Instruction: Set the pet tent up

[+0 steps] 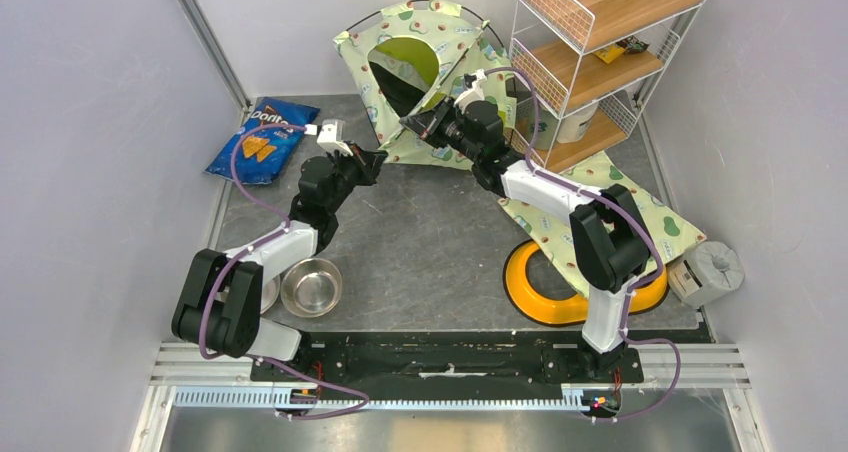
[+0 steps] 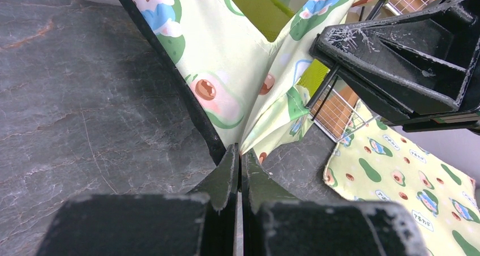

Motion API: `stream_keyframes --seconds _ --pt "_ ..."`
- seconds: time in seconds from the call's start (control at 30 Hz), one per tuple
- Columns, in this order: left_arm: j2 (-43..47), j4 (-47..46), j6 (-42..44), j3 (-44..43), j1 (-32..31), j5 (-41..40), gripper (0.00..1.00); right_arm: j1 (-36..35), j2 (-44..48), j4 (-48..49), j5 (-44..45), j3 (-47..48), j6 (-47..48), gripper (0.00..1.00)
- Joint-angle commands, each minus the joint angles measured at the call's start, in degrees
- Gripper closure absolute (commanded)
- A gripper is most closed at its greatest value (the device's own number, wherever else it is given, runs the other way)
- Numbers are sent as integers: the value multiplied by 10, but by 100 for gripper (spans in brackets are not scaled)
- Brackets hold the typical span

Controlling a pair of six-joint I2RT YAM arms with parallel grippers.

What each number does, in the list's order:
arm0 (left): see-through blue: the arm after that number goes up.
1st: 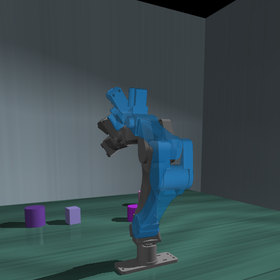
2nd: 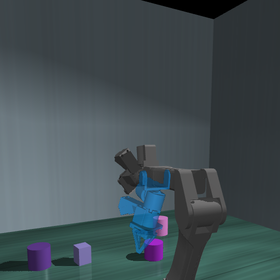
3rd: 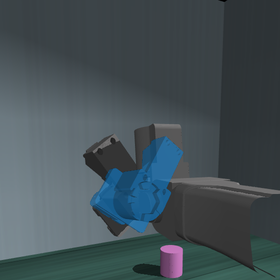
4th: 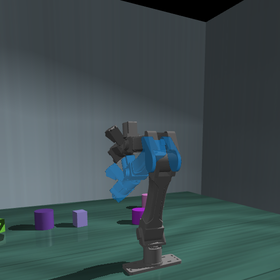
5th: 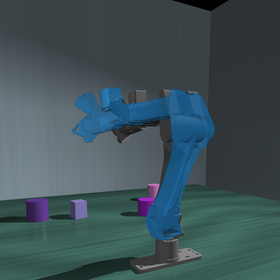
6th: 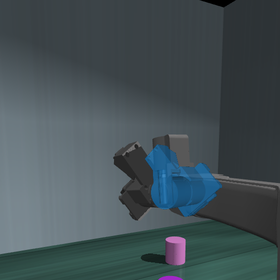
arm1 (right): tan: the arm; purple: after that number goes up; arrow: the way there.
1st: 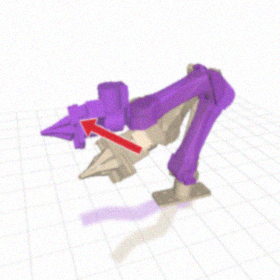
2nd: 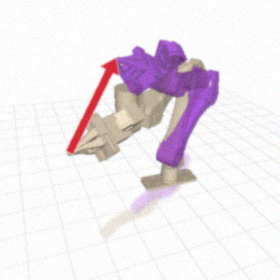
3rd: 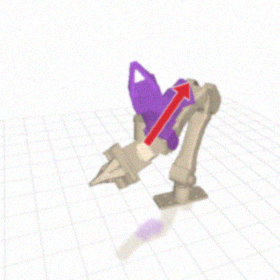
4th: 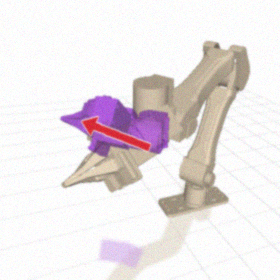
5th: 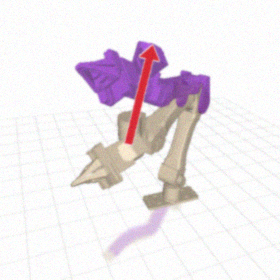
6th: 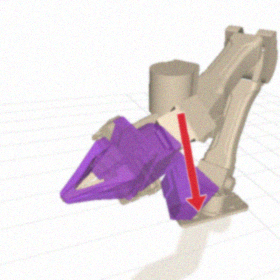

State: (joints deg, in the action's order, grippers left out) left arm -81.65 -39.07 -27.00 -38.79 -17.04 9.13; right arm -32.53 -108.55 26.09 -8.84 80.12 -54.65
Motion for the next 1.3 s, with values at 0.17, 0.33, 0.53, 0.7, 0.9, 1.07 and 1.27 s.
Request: stream_keyframes --seconds 0.17,0.33,0.53,0.7,0.9,1.07,1.27 --pt "-17 156 33 36 21 -32 98 118 19 132 228 48 -6 100" --pt "-22 158 33 34 21 -29 98 123 17 148 220 50 -22 100" --pt "-24 159 34 35 22 -28 98 126 15 151 223 57 -23 100" --pt "-24 160 34 33 22 -27 98 126 12 143 236 55 -8 100" --pt "-25 158 34 33 22 -26 98 126 -7 140 237 63 -5 100" --pt "-25 158 33 35 22 -26 98 126 -16 152 234 68 -20 100" --pt "-22 160 34 36 22 -30 98 128 -14 164 231 67 -38 100"
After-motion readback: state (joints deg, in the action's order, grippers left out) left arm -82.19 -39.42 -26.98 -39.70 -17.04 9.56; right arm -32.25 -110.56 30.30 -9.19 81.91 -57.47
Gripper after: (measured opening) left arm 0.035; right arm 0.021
